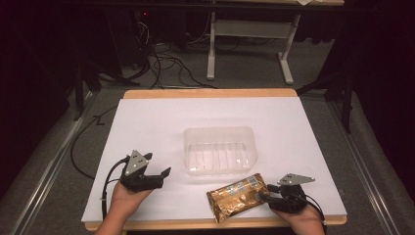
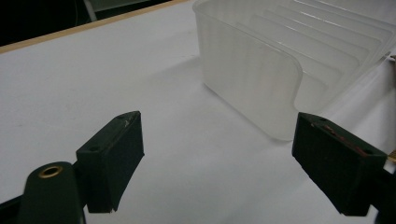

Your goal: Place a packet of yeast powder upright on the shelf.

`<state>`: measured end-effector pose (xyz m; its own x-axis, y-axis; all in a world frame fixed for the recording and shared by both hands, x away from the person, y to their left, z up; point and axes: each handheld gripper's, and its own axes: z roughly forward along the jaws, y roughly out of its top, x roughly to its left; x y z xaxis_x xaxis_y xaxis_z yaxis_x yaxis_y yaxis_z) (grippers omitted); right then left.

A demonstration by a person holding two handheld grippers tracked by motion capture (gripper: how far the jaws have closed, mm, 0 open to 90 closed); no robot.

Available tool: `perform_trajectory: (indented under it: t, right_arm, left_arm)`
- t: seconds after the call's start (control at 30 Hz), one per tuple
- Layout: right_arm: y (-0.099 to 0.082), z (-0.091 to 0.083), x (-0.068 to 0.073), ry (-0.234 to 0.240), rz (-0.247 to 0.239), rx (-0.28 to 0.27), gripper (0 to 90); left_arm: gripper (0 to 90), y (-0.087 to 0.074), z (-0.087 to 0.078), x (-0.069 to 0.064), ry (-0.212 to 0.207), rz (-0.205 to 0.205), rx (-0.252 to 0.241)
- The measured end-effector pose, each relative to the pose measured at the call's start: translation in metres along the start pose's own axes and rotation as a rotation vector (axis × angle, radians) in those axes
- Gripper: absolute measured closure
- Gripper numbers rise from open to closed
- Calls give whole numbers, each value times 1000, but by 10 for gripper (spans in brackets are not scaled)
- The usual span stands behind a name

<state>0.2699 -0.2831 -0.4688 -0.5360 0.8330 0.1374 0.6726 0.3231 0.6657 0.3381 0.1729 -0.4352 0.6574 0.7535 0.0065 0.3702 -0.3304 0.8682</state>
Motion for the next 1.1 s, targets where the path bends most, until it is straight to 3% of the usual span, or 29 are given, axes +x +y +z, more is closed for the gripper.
perform_trajectory:
  t: [0.03, 0.13, 0.17, 0.2, 0.23, 0.27, 0.37, 0.5, 0.77, 0.8, 0.83, 0.93, 0.97, 1.0, 1.1]
  right_arm:
    - [0, 0, 0, 0, 0, 0, 574]
    - [0, 0, 1, 5, -6, 7, 713]
    - [0, 0, 1, 5, -6, 7, 713]
    - [0, -1, 1, 3, -9, 7, 782]
    - [0, -1, 1, 3, -9, 7, 782]
    - [1, -2, 2, -8, -18, 1, 859]
    - [2, -2, 4, -19, -46, -8, 900]
    - [4, -5, 3, -48, -54, -18, 900]
    - [1, -14, -11, -92, -5, -43, 900]
    - [1, -18, -19, -121, 4, -57, 900]
    - [1, -18, -19, -121, 4, -57, 900]
    - [-3, -26, -40, -166, 51, -75, 900]
    - [-3, -26, -40, -166, 51, -75, 900]
    - [-4, -28, -52, -189, 59, -78, 900]
    - [-4, -29, -61, -208, 79, -80, 900]
  left_arm:
    - [171, 0, 0, 0, 0, 0, 0]
    - [171, -1, 0, 0, 2, 4, 4]
    - [171, -1, 0, 0, 2, 4, 4]
    - [171, -1, 0, 0, 3, 6, 4]
    - [171, -1, 0, 0, 3, 6, 4]
    - [171, -1, 0, -1, 3, 6, 4]
    - [171, -1, 0, -1, 1, 7, 5]
    - [171, -1, 0, -1, -1, 4, 5]
    - [172, -1, -1, 0, -2, 0, 3]
    - [171, -1, -1, 0, -3, -1, 4]
    - [171, -1, -1, 0, -3, -1, 4]
    - [171, -1, -1, 0, -3, -1, 1]
    - [171, -1, -1, 0, -3, -1, 1]
    - [172, -1, -2, -1, -4, 0, 0]
    - [172, -1, -2, -1, -3, -1, -2]
